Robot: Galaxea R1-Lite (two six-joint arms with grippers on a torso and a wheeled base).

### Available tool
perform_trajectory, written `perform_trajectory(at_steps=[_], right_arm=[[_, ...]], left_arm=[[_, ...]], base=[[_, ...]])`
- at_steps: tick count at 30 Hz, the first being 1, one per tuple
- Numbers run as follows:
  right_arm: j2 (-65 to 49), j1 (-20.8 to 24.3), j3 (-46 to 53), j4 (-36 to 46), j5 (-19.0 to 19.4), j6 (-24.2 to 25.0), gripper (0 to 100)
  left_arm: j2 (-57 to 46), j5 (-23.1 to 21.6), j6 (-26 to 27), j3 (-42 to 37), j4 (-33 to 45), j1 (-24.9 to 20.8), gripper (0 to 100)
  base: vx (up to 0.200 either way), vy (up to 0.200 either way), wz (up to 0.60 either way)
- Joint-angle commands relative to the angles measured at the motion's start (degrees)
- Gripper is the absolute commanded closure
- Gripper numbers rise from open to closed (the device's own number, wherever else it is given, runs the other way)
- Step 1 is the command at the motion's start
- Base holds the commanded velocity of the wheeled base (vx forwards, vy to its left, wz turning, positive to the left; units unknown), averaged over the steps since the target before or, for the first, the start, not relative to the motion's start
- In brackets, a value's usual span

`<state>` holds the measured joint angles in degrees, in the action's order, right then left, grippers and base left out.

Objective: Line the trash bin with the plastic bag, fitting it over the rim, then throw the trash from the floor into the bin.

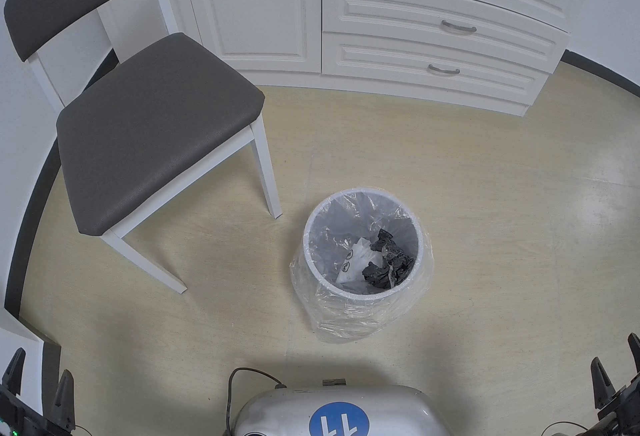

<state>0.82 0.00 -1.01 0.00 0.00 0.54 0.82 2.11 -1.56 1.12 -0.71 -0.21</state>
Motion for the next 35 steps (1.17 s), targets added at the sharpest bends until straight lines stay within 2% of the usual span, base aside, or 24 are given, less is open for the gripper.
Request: perform_trajectory(at_steps=[1,9,14,19,20,35], right_arm=[[-0.8,0.0,1.0,0.0,0.0,0.2,0],[-0.8,0.0,1.0,-0.1,0.0,0.1,0],[-0.8,0.0,1.0,-0.1,0.0,0.0,0],[-0.8,0.0,1.0,0.0,0.0,0.0,0],[-0.8,0.0,1.0,0.0,0.0,0.0,0],[-0.8,0.0,1.0,0.0,0.0,0.2,0]], left_arm=[[-0.8,0.7,-1.9,-0.8,-0.3,0.0,0],[-0.8,0.0,-1.0,-0.9,-0.3,0.0,0],[-0.8,-3.2,2.9,-1.1,0.4,-0.1,0],[-0.7,-3.2,2.3,-1.0,0.5,-0.1,0],[-0.7,-2.4,0.0,-1.1,0.4,0.0,0],[-0.7,-2.3,-0.1,-1.0,0.4,0.0,0]], base=[[0.0,0.0,0.0],[0.0,0.0,0.0],[0.0,0.0,0.0],[0.0,0.0,0.0],[0.0,0.0,0.0],[0.0,0.0,0.0]])
